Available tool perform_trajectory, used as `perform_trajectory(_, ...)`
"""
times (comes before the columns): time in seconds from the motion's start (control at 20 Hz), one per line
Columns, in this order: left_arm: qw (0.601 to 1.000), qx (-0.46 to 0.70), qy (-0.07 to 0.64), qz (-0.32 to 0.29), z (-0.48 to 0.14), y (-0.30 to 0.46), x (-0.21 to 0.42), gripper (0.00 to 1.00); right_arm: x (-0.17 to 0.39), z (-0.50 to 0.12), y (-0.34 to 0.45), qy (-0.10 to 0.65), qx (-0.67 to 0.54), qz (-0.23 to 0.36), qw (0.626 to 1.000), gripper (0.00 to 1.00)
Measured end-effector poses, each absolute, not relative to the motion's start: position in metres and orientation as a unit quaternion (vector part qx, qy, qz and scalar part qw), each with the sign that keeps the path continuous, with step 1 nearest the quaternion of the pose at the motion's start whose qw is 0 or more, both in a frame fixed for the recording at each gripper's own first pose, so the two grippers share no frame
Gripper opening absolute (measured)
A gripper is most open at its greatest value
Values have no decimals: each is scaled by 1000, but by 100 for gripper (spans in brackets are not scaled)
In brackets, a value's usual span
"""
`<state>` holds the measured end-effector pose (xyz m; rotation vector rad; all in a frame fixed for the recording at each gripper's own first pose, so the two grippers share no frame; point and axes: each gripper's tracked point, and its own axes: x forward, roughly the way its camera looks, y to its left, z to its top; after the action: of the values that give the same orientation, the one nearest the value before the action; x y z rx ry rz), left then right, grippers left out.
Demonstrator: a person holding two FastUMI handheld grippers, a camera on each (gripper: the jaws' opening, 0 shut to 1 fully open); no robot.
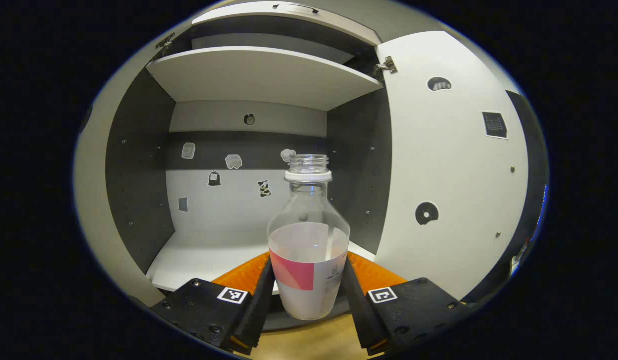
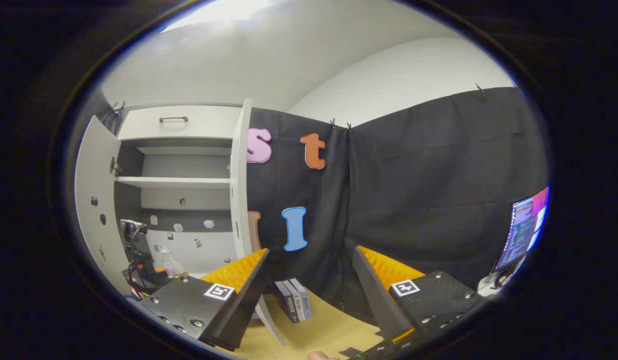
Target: Grasp the bottle in the cabinet with the left hand and place it on the coaster, then close the right door with the right hand and the left door with the left hand.
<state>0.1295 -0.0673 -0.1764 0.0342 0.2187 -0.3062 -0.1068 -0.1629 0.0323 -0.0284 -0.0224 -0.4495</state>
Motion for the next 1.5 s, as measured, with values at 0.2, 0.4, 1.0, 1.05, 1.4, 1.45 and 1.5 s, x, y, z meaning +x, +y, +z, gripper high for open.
perform_trajectory(0.2, 978, 20, 112, -172, -190, -71, 101, 73, -99, 30, -157, -9, -16, -211, 977, 98)
perform_trajectory(0.4, 974, 19, 126, -189, -216, -75, 79, 72, -98, 29, -153, -9, -21, -205, 978, 98)
perform_trajectory(1.0, 953, 35, 190, -231, -311, -95, 18, 73, -98, 32, -156, -14, -28, -212, 977, 98)
perform_trajectory(1.05, 952, 34, 198, -232, -319, -95, 13, 75, -99, 32, -157, -14, -29, -212, 977, 98)
perform_trajectory(1.4, 944, 13, 243, -223, -368, -87, -12, 73, -100, 35, -158, -14, -31, -209, 977, 98)
perform_trajectory(1.45, 942, 8, 251, -221, -374, -85, -15, 73, -101, 35, -159, -14, -32, -208, 978, 98)
perform_trajectory(1.5, 942, 1, 256, -219, -380, -82, -18, 73, -102, 36, -158, -15, -32, -207, 978, 98)
